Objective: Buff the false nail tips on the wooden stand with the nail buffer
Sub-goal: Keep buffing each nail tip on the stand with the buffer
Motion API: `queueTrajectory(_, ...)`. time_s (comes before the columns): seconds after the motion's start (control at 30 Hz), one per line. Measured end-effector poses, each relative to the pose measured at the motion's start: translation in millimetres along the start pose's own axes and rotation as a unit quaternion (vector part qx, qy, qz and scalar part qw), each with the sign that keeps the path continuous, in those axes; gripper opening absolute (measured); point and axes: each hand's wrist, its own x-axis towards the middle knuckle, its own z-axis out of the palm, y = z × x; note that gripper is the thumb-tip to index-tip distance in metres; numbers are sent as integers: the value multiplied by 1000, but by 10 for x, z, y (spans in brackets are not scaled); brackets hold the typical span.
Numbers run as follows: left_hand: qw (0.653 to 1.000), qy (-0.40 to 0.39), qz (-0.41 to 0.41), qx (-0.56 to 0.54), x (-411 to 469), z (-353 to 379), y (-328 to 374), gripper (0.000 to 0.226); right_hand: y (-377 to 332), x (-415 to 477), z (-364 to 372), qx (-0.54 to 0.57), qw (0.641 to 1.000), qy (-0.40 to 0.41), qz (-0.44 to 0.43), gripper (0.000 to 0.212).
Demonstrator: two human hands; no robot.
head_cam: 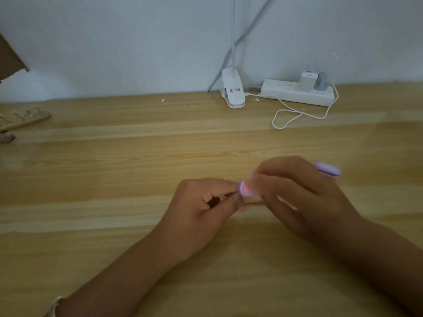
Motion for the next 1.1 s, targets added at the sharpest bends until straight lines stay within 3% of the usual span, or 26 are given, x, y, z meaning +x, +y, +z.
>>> queueTrajectory(0.17,1000,8,2,-2,5,6,7,22,-27,24,-5,37,999,23,19,24)
queueTrajectory(0.27,1000,0,14,5,-2,7,-6,22,-32,-6,23,17,1000,-9,-5,23)
queueTrajectory(0.4,1000,5,10,-7,8,12,1,15,95,-3,-58,-3,999,7,33,24)
queueTrajectory(0.57,999,-8,47,11,11,18,12,16,-40,-30,18,-6,1000,-22,-21,26)
queueTrajectory(0.73,999,19,29,-9,19,15,-19,11,86,-6,-38,5,999,10,36,29)
queueTrajectory(0.83,998,14,37,-46,18,11,-13,11,-65,-20,24,37,999,-4,-4,24)
queueTrajectory(0.9,998,12,38,-50,17,9,-21,13,-38,-32,2,-4,1000,-23,-19,27)
queueTrajectory(1.03,998,34,30,-45,16,8,-41,13,156,-28,-63,-14,997,1,76,33)
queueTrajectory(1.1,998,28,30,-38,23,16,-37,10,74,-16,-29,22,997,18,66,30)
